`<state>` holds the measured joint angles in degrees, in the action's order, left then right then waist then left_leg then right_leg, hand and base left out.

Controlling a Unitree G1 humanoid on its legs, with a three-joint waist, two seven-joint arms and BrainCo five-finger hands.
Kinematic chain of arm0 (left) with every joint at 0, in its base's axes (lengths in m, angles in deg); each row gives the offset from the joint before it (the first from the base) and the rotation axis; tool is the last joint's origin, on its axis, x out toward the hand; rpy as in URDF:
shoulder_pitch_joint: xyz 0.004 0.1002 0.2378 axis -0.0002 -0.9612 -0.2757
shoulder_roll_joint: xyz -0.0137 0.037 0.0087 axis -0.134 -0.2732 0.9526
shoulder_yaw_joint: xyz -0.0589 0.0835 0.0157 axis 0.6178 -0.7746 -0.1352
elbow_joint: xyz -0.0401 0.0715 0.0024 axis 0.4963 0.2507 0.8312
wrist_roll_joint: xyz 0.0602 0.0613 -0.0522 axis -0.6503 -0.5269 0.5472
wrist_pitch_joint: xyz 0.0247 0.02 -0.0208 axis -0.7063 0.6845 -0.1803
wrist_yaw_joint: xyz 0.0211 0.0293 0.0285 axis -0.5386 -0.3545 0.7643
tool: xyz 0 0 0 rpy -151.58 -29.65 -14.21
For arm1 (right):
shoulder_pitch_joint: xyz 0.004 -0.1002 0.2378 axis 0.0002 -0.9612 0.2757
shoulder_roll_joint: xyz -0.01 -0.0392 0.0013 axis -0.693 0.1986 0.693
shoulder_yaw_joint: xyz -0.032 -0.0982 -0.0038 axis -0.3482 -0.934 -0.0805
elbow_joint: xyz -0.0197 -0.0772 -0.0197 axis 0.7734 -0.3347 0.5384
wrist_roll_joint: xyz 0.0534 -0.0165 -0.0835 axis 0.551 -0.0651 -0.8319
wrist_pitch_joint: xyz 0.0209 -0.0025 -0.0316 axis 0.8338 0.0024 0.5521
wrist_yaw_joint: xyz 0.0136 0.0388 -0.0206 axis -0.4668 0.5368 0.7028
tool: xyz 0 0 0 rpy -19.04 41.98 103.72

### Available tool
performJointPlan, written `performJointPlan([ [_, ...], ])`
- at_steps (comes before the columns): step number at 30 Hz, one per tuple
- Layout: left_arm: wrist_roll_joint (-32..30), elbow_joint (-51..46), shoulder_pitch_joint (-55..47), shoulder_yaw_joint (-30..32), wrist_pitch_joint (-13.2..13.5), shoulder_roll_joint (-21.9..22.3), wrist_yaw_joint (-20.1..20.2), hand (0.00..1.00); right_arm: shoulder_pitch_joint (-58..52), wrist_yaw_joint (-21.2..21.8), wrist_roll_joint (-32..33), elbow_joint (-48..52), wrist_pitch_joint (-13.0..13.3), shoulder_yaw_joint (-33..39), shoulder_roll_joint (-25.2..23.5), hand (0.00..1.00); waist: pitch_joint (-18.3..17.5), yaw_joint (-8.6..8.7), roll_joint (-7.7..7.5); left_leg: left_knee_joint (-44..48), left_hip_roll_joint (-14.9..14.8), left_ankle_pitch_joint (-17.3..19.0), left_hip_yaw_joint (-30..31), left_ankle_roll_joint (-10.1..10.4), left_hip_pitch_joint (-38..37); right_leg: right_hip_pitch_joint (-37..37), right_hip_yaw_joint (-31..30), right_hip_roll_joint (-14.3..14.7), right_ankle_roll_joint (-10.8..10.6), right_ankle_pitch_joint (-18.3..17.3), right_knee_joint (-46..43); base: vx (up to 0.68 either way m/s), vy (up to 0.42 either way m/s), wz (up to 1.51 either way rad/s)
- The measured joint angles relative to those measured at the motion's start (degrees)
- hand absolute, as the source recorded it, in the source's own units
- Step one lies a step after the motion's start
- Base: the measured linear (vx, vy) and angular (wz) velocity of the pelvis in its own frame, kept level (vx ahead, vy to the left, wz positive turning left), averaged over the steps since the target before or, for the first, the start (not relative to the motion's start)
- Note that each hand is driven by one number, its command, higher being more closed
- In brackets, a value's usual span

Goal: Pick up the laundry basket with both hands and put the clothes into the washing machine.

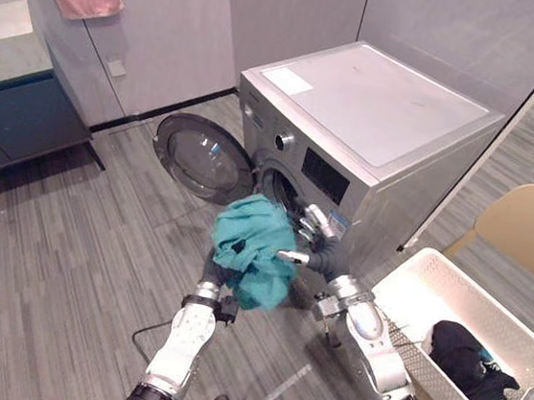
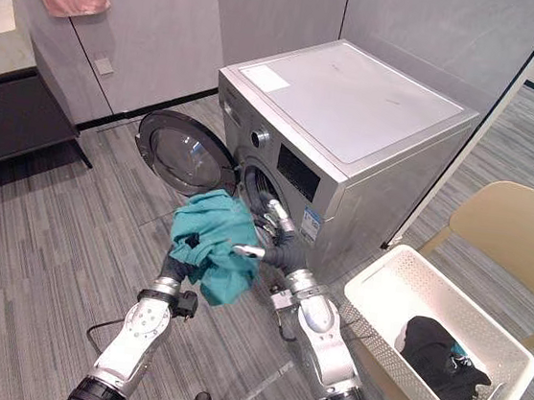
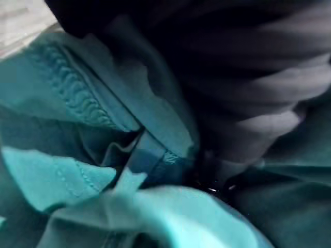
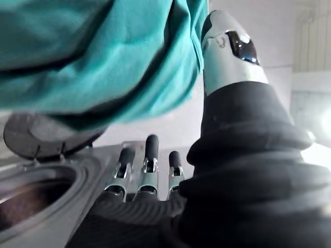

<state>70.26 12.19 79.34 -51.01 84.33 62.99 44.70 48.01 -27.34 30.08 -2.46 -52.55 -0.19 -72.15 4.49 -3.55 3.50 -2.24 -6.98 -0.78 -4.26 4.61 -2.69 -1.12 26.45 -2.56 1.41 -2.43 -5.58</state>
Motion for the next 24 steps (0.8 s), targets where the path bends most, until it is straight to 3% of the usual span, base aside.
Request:
performJointPlan([
  [11, 2.43, -3.69, -8.30, 12.51, 0.00, 2.26, -1.01, 1.00, -10.90, -2.37, -7.37, -0.42, 0.25, 14.85, 1.13, 0.00, -0.21, 0.31, -0.41, -1.08, -0.15, 0.06, 0.70, -0.03, 0.39, 0.68, 0.48, 0.46, -0.88, -0.66, 1.71, 0.04, -0.008, 0.04],
  [15, 3.62, -2.06, -9.95, 15.12, -0.01, 2.65, 0.19, 1.00, -11.57, -2.17, -10.02, -9.49, -0.20, 15.87, 2.55, 0.00, 0.14, 0.99, -0.93, -0.31, 0.14, 0.03, 3.20, -0.01, 2.91, -0.47, 3.08, -0.02, -0.73, -1.40, 0.63, 0.05, -0.012, 0.33],
  [19, 4.61, 4.15, -9.76, 14.39, -0.99, 2.41, 1.58, 1.00, -11.49, -2.58, -13.47, -21.77, -0.65, 15.86, 3.26, 0.00, 1.16, 0.92, -1.63, 2.69, 1.59, -0.11, 6.04, -0.21, 8.81, -4.89, 8.50, -4.57, -1.68, -7.02, -7.59, 0.01, -0.009, 0.76],
  [22, 4.53, 8.79, -9.77, 14.24, -2.28, 1.59, 2.63, 1.00, -11.01, -5.03, -16.87, -29.69, -1.78, 18.00, 1.72, 0.00, 1.68, 1.22, -2.01, 3.92, 2.15, -1.03, -1.43, -2.26, 11.15, -4.58, 13.27, -6.96, -2.05, -8.69, -9.46, 0.03, 0.039, 0.83],
  [24, 4.47, 11.53, -10.11, 14.19, -2.59, 1.21, 2.65, 1.00, -9.50, -6.86, -19.01, -35.11, -2.81, 19.42, 1.03, 0.00, 1.80, 0.69, -2.13, 4.27, 2.39, -1.06, -1.62, -2.22, 12.02, -4.60, 14.62, -7.36, -2.20, -8.86, -9.69, 0.07, 0.014, 0.42],
])
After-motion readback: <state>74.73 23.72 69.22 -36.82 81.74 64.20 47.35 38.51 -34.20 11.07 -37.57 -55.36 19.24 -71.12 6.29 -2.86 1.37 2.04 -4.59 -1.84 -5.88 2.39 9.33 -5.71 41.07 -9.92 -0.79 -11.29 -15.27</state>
